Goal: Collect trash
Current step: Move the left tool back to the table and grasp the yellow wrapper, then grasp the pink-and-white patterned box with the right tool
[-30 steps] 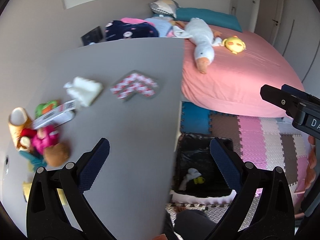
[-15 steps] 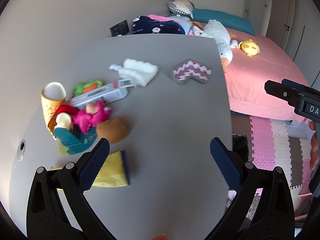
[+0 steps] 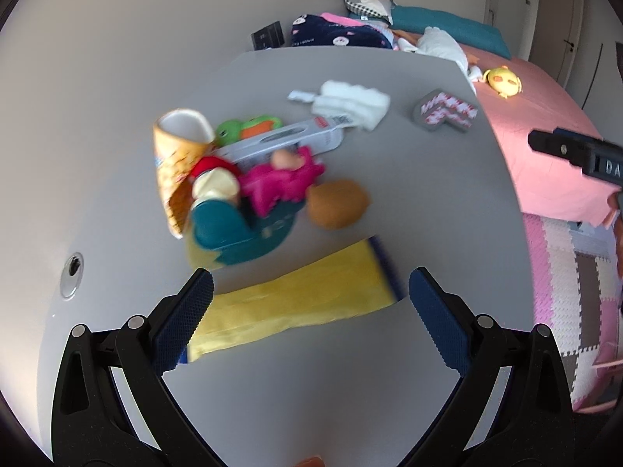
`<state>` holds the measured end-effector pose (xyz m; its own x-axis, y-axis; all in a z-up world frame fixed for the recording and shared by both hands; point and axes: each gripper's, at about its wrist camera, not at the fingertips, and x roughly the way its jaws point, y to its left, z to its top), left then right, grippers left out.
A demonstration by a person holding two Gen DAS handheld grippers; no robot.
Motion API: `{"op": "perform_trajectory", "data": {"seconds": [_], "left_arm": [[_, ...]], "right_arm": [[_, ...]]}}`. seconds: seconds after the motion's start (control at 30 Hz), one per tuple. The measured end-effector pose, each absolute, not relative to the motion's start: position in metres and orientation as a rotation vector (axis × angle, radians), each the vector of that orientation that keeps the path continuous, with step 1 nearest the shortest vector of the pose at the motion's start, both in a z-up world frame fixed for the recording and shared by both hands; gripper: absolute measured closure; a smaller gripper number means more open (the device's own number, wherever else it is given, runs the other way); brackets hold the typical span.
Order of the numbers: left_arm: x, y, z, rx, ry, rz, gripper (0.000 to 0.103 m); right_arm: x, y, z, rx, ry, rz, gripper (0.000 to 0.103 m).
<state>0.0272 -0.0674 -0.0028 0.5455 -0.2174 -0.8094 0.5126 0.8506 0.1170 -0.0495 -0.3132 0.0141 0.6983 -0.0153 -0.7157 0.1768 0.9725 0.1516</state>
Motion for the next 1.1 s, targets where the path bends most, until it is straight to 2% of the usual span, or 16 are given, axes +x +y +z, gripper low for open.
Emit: {"op": "perform_trajectory", "data": {"seconds": [0.5, 0.67, 0.73, 0.87, 0.97, 1.1], "left_arm": [[0.053, -0.035, -0.034, 0.391, 0.945, -0.469, 0.006], [0.06, -0.032, -0.036, 0.348, 0.954, -0.499, 0.028], [0.062, -0.033, -0.036, 0.342, 0.954, -0.494, 0.031], [0.063, -0.034, -0.034, 0.325, 0.955, -0.513, 0.051], [0.061, -0.039, -0.033, 0.321, 0.945, -0.526, 0.059], [0.059, -0.043, -0.032, 0.316, 0.934, -0.527, 0.063]], "right_arm": [[-0.016, -0.302, 0.0, 0.2, 0.842, -0.095, 0.017], [-0.001, -0.306, -0.005, 0.203, 0.855, -0.094, 0.017], [0.005, -0.308, -0.006, 0.199, 0.856, -0.096, 0.017], [0.018, -0.312, -0.008, 0.185, 0.854, -0.093, 0.017], [0.029, -0.315, -0.01, 0.174, 0.856, -0.093, 0.017], [0.042, -0.319, -0.011, 0.164, 0.846, -0.08, 0.017]]}}
